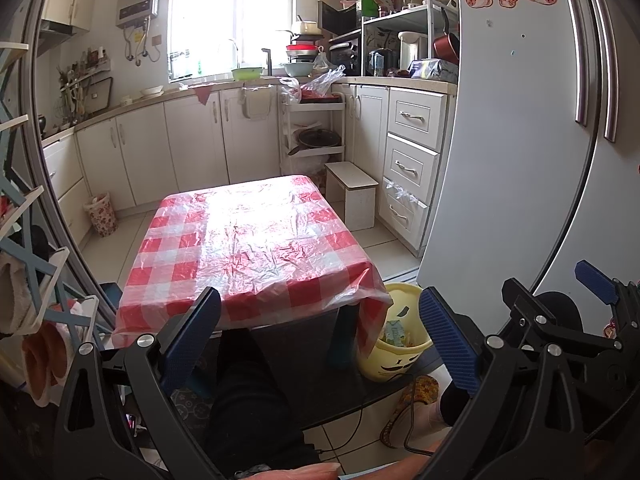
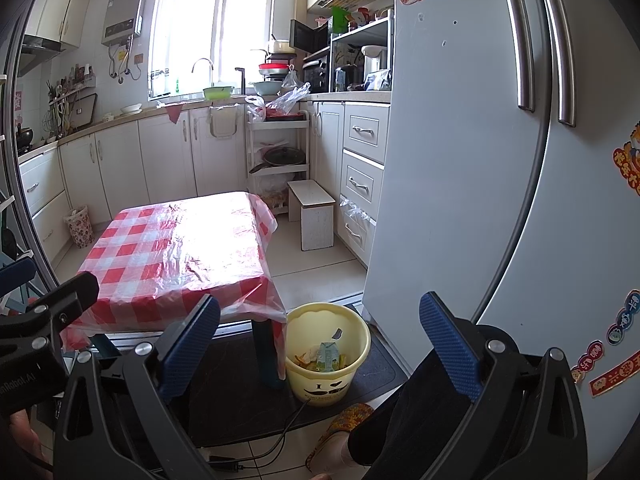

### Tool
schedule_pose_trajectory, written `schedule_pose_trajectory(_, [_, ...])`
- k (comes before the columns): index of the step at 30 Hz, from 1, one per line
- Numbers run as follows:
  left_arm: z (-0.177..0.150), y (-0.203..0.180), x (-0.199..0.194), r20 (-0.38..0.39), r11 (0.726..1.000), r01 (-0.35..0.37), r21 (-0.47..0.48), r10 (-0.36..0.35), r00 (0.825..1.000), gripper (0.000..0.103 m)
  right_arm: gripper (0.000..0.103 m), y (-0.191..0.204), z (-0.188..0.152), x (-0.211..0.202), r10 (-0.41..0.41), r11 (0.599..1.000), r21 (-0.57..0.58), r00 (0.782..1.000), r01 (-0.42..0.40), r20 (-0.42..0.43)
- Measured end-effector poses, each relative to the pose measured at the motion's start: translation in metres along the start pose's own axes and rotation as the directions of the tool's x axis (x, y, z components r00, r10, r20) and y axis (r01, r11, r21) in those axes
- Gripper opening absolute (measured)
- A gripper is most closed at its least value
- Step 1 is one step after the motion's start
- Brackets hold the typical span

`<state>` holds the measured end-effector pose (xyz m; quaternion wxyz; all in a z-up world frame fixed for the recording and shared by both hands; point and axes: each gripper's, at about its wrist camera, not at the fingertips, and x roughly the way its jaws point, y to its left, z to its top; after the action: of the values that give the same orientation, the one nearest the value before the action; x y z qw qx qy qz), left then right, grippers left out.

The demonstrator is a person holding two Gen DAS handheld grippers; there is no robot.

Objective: Collect trash

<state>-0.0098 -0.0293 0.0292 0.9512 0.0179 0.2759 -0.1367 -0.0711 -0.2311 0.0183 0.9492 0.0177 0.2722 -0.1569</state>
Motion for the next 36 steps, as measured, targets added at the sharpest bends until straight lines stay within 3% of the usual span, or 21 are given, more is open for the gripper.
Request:
schedule_pose_trajectory(20, [-0.001,0.014,-0.003,-0.003,1.0,-0.003,0.012,0.003,1.0,0.095,0.096,0.0,-0.002,0.0,0.004,1.0,-0.003,1.0,-0.004,-0.004])
schedule_pose_trajectory(30, [-0.009,0.064,-0.028,0.095,0.996,-0.082,0.021,0.08,0.992,0.095,0.096,-0.001,-0.003,0.002,0.004,1.0,-0.002,1.0,-0.004,-0.002])
schedule_pose_trajectory(36, [-0.012,0.096,-0.023,0.032,0.996,-0.084,0.032,0.083,0.996,0.095,0.096,-0.005,0.001,0.009,-0.001,1.0,0.015,1.0,0.001,-0.003])
